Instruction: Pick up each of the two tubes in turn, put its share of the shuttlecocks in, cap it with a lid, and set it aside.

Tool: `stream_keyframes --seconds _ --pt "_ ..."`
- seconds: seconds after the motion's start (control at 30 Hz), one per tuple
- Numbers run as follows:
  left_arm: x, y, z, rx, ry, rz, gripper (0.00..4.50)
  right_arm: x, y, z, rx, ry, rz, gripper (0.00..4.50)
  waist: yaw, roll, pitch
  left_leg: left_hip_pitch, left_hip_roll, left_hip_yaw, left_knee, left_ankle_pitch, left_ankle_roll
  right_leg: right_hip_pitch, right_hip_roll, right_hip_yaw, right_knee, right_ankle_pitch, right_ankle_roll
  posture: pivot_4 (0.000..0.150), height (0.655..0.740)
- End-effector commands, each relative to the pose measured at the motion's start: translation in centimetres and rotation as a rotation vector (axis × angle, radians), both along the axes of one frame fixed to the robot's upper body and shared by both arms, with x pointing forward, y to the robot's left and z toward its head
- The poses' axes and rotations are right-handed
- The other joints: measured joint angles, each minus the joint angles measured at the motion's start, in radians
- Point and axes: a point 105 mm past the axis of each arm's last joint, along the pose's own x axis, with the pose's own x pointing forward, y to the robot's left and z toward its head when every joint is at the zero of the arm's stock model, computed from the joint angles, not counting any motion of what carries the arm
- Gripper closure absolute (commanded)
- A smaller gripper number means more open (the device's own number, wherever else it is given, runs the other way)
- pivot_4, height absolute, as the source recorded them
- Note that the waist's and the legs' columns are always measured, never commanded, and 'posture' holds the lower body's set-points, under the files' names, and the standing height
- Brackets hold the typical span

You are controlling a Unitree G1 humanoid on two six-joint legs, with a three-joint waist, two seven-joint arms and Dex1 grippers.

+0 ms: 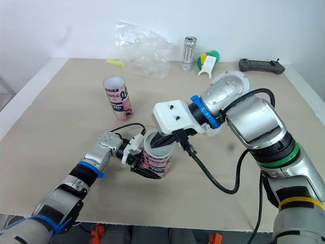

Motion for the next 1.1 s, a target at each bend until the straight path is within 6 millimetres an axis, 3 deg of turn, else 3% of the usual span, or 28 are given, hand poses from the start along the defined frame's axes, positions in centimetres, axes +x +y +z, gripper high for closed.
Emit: stream_keyframes --seconds 0.03,0.2,0.23,0.3,0.5,0.6,0.7,0.83,0.87,1.1 --pt "-0.4 0.9 -1.9 0.084 0.043 0.003 1.67 0.6 -0.6 -0.3 -0.018 0.040 -0.036 4.44 0.000 0.000 0.000 0.000 0.000 0.000 0.000 0.000 0.000 0.000 0.000 0.000 0.000 0.000 0.000 0.150 0.7400" --pt "-0.4 0.8 -1.9 0.076 0.033 0.006 1.67 0.3 -0.8 5.2 0.234 0.077 -0.070 4.44 0.000 0.000 0.001 -0.001 0.000 0.000 0.000 0.001 -0.001 -0.001 0.000 0.000 0.000 0.002 -0.001 0.150 0.7400" --pt "-0.4 0.8 -1.8 0.073 0.030 0.009 1.67 0.4 -1.2 5.9 0.270 0.085 -0.096 3.99 0.000 0.000 0.001 -0.001 0.000 0.000 0.000 0.001 -0.001 -0.001 0.000 0.001 0.000 0.002 -0.001 0.150 0.7400" --pt "-0.3 0.7 -1.8 0.066 0.024 0.014 1.67 -0.2 -2.2 6.9 0.327 0.117 -0.128 3.68 0.001 0.000 0.001 -0.002 0.000 0.000 -0.001 0.001 -0.001 -0.001 0.000 0.000 0.000 0.003 -0.005 0.150 0.7400" --pt "-0.2 0.7 -1.6 0.041 0.018 0.016 1.67 -2.5 -4.0 7.4 0.453 0.192 -0.203 1.04 0.002 0.000 0.001 -0.003 0.000 -0.001 -0.001 0.000 0.000 -0.001 0.000 -0.001 0.000 0.002 -0.007 0.150 0.7400" --pt "0.1 0.6 -1.5 0.023 -0.011 0.039 1.67 -2.6 -4.7 6.9 0.512 0.211 -0.282 0.09 0.003 0.000 0.001 -0.003 0.000 -0.001 -0.001 0.000 0.000 -0.001 0.000 -0.001 0.000 0.002 -0.005 0.150 0.7400" --pt "0.3 0.7 -1.2 -0.003 -0.007 0.052 1.67 -2.7 -5.6 4.7 0.507 0.235 -0.385 0.09 0.003 0.000 0.002 -0.003 0.000 -0.001 0.000 0.000 0.000 -0.001 0.000 -0.001 -0.001 0.001 0.000 0.150 0.7400" --pt "0.2 0.9 -0.7 -0.033 0.004 0.050 0.20 -2.9 -6.1 2.5 0.514 0.230 -0.463 0.00 0.000 0.000 0.002 -0.003 0.000 0.000 0.001 0.000 0.000 -0.002 0.000 0.001 0.000 0.002 0.000 0.150 0.7400" --pt "0.2 1.0 -0.6 -0.038 -0.003 0.047 0.06 -3.0 -6.1 2.2 0.523 0.230 -0.478 0.00 0.000 0.000 0.002 -0.003 0.000 0.001 0.000 0.000 0.001 -0.002 0.000 0.001 0.000 0.002 0.000 0.150 0.7400" --pt "0.7 2.1 -0.3 -0.043 -0.035 0.071 0.06 -2.8 -6.3 0.7 0.542 0.211 -0.531 0.00 0.000 0.000 0.004 -0.004 0.000 0.001 0.000 0.000 0.001 -0.003 0.000 0.002 -0.001 0.001 0.000 0.150 0.7400"
